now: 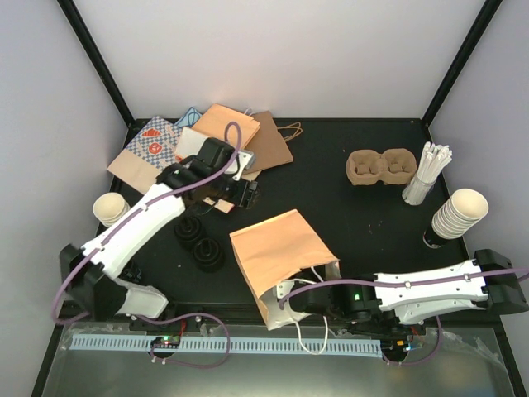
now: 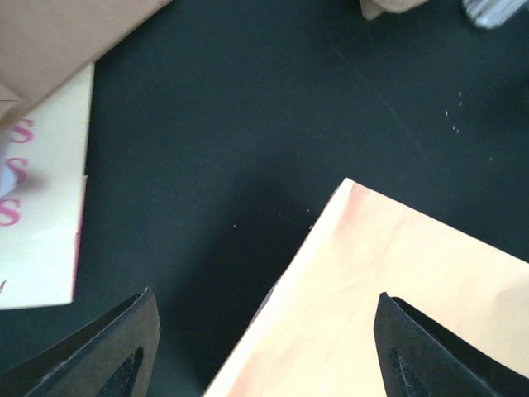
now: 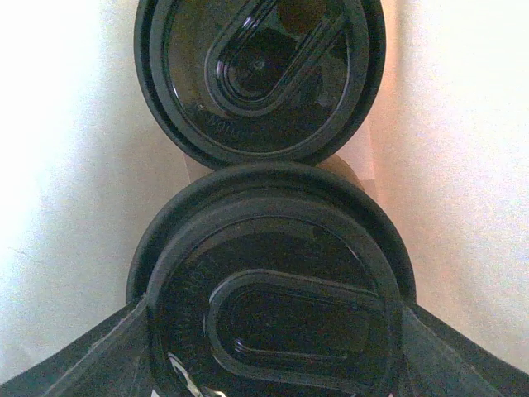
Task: Pack the takeout coffee
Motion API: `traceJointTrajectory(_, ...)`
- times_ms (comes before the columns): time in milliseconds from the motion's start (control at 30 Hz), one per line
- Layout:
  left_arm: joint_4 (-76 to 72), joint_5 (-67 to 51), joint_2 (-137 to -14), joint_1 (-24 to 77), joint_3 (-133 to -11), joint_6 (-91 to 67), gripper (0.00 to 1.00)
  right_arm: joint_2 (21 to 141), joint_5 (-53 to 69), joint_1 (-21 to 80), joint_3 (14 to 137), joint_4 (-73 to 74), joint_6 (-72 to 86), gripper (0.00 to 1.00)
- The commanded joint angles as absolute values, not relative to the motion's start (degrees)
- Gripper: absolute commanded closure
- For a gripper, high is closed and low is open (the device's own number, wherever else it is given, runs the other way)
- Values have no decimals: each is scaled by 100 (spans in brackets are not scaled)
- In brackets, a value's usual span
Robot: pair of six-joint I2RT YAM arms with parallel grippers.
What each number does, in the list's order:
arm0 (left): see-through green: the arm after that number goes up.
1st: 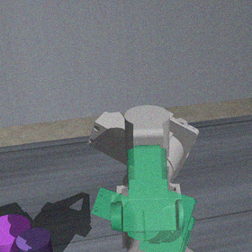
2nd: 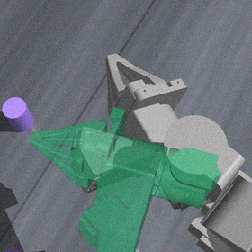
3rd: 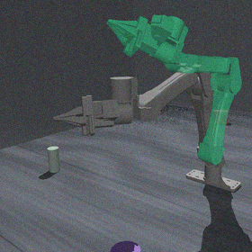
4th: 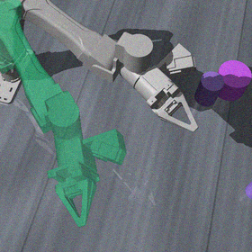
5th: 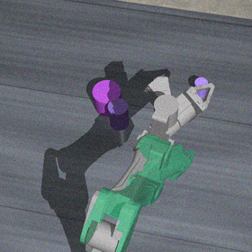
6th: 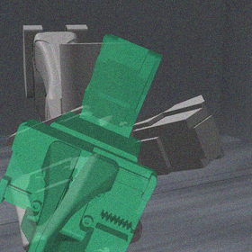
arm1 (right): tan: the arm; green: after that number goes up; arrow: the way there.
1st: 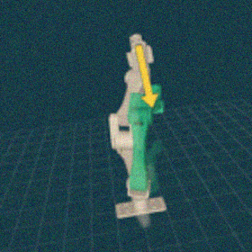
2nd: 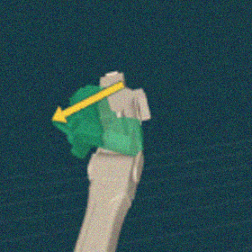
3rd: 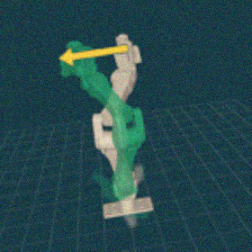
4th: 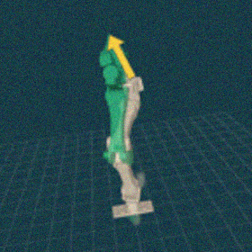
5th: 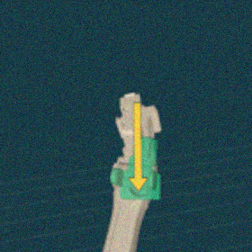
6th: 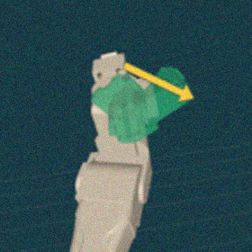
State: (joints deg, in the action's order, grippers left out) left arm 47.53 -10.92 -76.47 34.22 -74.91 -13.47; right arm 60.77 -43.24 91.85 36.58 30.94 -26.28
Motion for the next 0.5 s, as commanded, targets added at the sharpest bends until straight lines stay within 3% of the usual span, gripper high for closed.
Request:
traceJointTrajectory(0,4422,-1857,-8407,3313,-7863,-1111,29,5927,-4526,9203,3557,2760,-2760,46)
traceJointTrajectory(100,4452,-2071,-8992,3300,-8111,-1061,39,5880,-4535,9194,3534,2705,-2811,46)
traceJointTrajectory(200,4436,-2101,-9487,3300,-8332,-1028,57,5874,-4525,9181,3540,2657,-2859,46)
traceJointTrajectory(400,4339,-1762,-10365,3292,-8717,-1006,69,5960,-4492,9132,3539,2573,-2968,46)
traceJointTrajectory(467,4426,-1683,-10722,3295,-8903,-984,85,5997,-4476,9108,3541,2546,-2999,46)
